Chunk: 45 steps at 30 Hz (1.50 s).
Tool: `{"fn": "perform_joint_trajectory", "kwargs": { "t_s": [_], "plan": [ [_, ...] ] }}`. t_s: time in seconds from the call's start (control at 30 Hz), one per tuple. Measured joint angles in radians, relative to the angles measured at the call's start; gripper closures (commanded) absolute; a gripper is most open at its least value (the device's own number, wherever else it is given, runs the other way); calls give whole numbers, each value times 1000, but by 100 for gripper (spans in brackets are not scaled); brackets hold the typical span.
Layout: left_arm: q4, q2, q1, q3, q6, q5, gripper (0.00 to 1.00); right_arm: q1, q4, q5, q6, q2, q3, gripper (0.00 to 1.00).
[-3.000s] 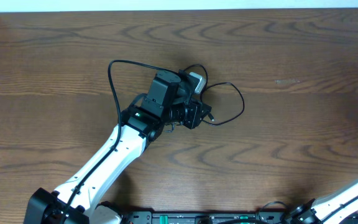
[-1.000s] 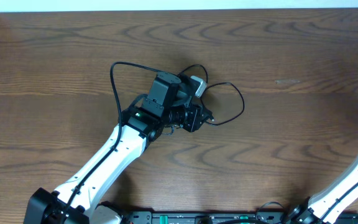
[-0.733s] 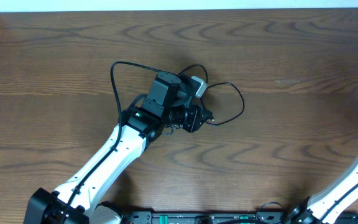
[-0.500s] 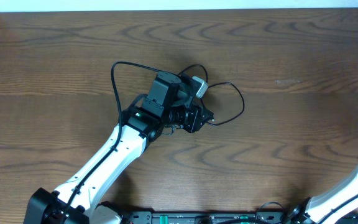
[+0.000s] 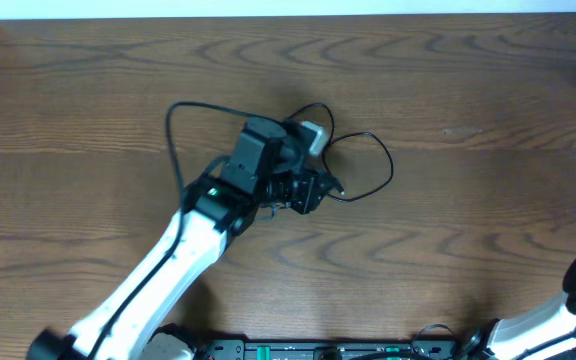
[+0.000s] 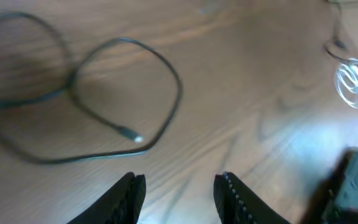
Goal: Untangle cables
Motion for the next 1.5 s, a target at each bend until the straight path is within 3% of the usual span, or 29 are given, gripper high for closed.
{"fn": "perform_joint_trajectory", "kwargs": {
  "t_s": [0.1,0.23,0.33,0.5,0.57,0.9,1.0,1.1,1.23,1.5],
  "plan": [
    [-70,-108,-1,0,-75,-184,59,76,-87,-283,-218,-17,0,1],
    [-175,-206,-1,0,-143,-380,59,183,-127,-415,-319,-19,-7,1],
    [-300,-250,-1,-2,-204,-497,59,290,-117,-352,-260,-19,-48,1],
    [-385,-330,-1,-2,-269,-576,58,434,-55,-147,-111,-20,-161,1],
    [-399,-370,-1,-2,-283,-591,50,495,0,-61,-24,-20,-233,1],
    [-375,-412,-1,-2,-294,-613,26,707,374,100,171,-20,-635,1],
    [-319,-379,-1,-2,-251,-600,25,755,431,130,244,-20,-745,1],
    [-228,-309,0,-2,-175,-494,25,761,439,153,305,-21,-805,1],
    [-145,-182,0,-2,-132,-375,25,761,422,158,338,-21,-814,1],
    [30,13,0,-2,-121,-323,29,761,369,234,494,-34,-815,1]
  ]
}}
